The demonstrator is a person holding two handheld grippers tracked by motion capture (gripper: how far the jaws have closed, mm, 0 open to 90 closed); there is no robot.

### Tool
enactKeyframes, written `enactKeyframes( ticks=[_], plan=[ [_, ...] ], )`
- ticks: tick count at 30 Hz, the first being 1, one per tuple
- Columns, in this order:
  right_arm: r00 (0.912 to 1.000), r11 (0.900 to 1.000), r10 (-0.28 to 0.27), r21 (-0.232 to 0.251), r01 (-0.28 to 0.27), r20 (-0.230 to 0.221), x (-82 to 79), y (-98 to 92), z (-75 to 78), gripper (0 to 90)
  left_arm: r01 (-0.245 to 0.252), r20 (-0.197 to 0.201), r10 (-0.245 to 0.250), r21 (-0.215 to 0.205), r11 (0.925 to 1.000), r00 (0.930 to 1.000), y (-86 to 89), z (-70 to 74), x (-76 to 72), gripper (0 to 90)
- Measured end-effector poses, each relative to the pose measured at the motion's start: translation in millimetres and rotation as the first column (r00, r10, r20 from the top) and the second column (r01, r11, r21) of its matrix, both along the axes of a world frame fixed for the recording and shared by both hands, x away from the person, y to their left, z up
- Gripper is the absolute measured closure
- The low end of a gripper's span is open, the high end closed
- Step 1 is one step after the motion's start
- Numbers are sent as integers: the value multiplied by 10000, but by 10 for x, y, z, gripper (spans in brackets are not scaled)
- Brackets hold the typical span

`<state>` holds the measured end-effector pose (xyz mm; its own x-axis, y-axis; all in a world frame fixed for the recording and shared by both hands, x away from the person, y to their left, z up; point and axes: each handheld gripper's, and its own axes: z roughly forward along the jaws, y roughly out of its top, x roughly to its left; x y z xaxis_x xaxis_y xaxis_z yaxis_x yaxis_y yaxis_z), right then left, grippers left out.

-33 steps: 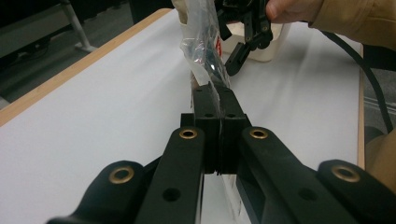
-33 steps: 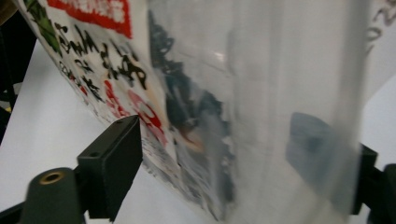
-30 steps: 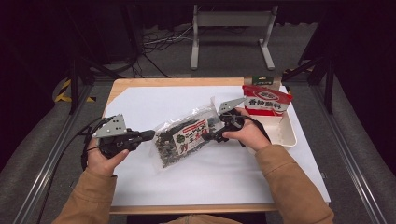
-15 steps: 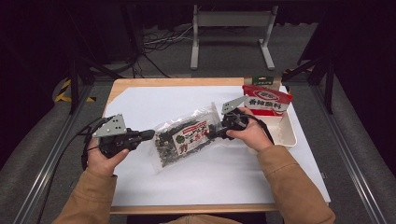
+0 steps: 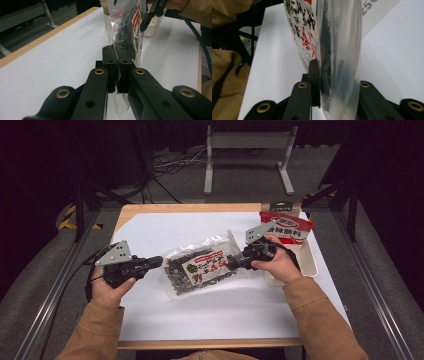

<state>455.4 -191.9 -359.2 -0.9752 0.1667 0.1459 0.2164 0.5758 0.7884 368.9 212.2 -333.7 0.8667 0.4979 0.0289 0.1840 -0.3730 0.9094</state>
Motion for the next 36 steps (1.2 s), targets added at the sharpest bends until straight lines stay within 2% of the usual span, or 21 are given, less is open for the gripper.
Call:
enactKeyframes(
  ticks=[11,17,19,20,22,23,24,25,27,32,36],
  plan=[
    [10000,9997,-48,256,46,79,-92,-27,110,772,-184,-62,182,-171,9997,9998,21,-2,4,868],
    [10000,9998,17,185,-19,94,-136,-40,184,779,-226,114,229,-293,9993,9997,24,17,-10,822],
    [9997,9999,2,129,-5,225,-165,-63,275,779,-325,188,334,-446,9985,9993,34,27,-20,782],
    [9994,10000,-6,45,4,351,-194,-98,374,778,-404,253,419,-585,9975,9988,60,43,-28,751],
    [9990,10000,-13,-83,17,442,-222,-133,458,778,-419,268,444,-887,9952,9987,98,64,-33,715],
    [9985,9999,-45,-153,53,545,-239,-154,504,778,-419,268,444,-887,9952,9987,98,64,-33,698],
    [9985,9999,-45,-153,53,545,-239,-154,504,778,-435,277,466,-1020,9938,9985,117,75,-42,698],
    [9979,9993,-115,-344,137,644,-276,-201,606,778,-466,352,506,-1074,9931,9981,129,85,-47,666],
    [9975,9989,-174,-413,203,682,-289,-215,639,778,-436,435,488,-1134,9926,9979,148,104,-61,658],
    [9936,9939,-416,-973,519,1051,-347,-326,860,778,-547,542,617,-1236,9908,9966,176,128,-85,625],
    [9906,9872,-750,-1314,900,1148,-399,-436,1048,776,-653,348,701,-1249,9900,9969,207,119,-67,625]
  ],
)
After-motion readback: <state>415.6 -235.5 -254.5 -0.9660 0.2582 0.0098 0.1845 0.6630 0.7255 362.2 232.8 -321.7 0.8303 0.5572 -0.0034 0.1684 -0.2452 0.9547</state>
